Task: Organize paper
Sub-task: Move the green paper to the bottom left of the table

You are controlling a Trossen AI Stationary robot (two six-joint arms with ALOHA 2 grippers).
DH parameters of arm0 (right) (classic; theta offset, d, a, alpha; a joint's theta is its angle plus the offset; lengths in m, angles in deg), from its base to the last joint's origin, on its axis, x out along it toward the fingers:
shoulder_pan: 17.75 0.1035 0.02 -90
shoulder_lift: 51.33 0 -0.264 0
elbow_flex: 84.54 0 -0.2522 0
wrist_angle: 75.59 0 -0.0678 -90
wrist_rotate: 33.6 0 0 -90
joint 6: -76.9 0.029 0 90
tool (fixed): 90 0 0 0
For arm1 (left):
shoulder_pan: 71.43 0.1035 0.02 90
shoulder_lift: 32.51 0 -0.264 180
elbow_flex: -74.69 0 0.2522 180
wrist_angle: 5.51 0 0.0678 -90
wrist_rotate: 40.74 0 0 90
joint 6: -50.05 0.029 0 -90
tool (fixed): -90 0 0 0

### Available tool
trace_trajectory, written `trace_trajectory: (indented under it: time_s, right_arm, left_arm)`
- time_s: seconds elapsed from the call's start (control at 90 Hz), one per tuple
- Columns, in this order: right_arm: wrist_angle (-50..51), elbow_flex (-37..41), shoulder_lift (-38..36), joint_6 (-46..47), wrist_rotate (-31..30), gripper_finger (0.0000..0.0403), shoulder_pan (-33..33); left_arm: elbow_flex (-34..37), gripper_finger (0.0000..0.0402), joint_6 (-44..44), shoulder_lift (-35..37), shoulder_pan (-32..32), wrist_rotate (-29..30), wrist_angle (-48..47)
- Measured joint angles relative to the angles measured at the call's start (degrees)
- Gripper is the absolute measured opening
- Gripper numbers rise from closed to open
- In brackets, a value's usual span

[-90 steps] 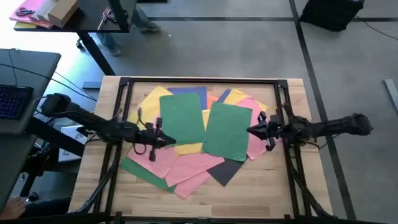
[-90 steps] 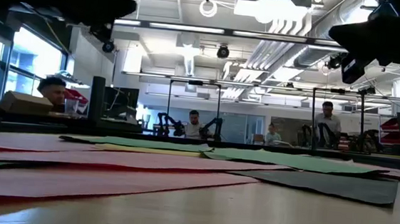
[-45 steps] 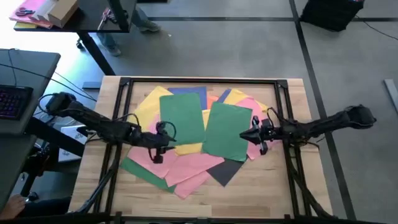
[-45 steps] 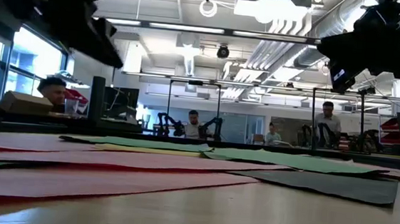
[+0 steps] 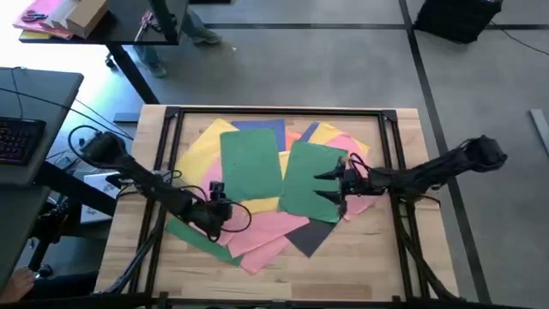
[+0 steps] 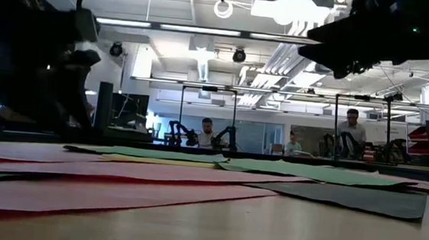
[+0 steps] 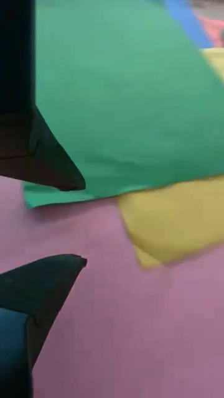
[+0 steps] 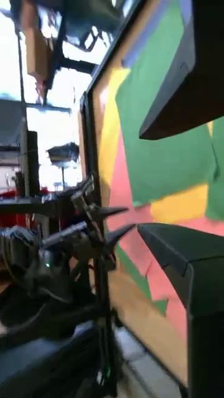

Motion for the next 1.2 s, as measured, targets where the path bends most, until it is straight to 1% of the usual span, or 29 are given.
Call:
trace_trajectory:
  time_s: [0.122, 0.256, 0.422, 0.589, 0.678, 0.822, 0.911, 1.056, 1.2]
  right_arm:
    - [0.0, -2.8, 3.6, -1.4, -0.5, 0.0220, -0.1]
    - [0.0, -4.9, 6.8, -1.5, -0.4, 0.0220, -0.1]
    - [0.2, -5.7, 9.3, -1.3, -0.4, 0.0220, -0.1]
    - [0.1, -5.7, 10.4, -1.0, -2.0, 0.0220, -0.1]
    - [0.1, -5.7, 10.5, -1.0, -2.0, 0.0220, -0.1]
    - [0.1, -5.7, 10.5, -1.0, -2.0, 0.0220, -0.1]
    - [0.1, -5.7, 10.5, -0.9, -2.0, 0.0220, -0.1]
    - [0.1, -5.7, 10.5, -0.9, -2.0, 0.0220, -0.1]
    - [0.0, -5.7, 10.5, -0.9, -2.0, 0.0220, -0.1]
  left_arm:
    - [0.0, 0.0170, -0.1, -3.1, 0.1, 3.4, -1.0]
    - [0.0, 0.0170, -0.2, -4.8, 1.0, 7.6, -1.2]
    - [0.0, 0.0170, -1.3, -4.9, 3.4, 5.9, -1.5]
    - [0.0, 0.0170, -1.7, -4.9, 5.1, 6.0, -2.9]
    - [0.0, 0.0170, -1.6, -4.9, 5.6, 8.0, -3.1]
    - [-0.6, 0.0170, -1.3, -4.8, 5.7, 13.1, -3.9]
    - [-0.6, 0.0170, 0.2, -4.8, 5.7, 14.8, -3.9]
    - [-0.4, 0.0170, 1.4, -4.8, 5.9, 15.3, -3.8]
    - [0.3, 0.0170, 1.5, -5.2, 7.3, 13.2, -3.6]
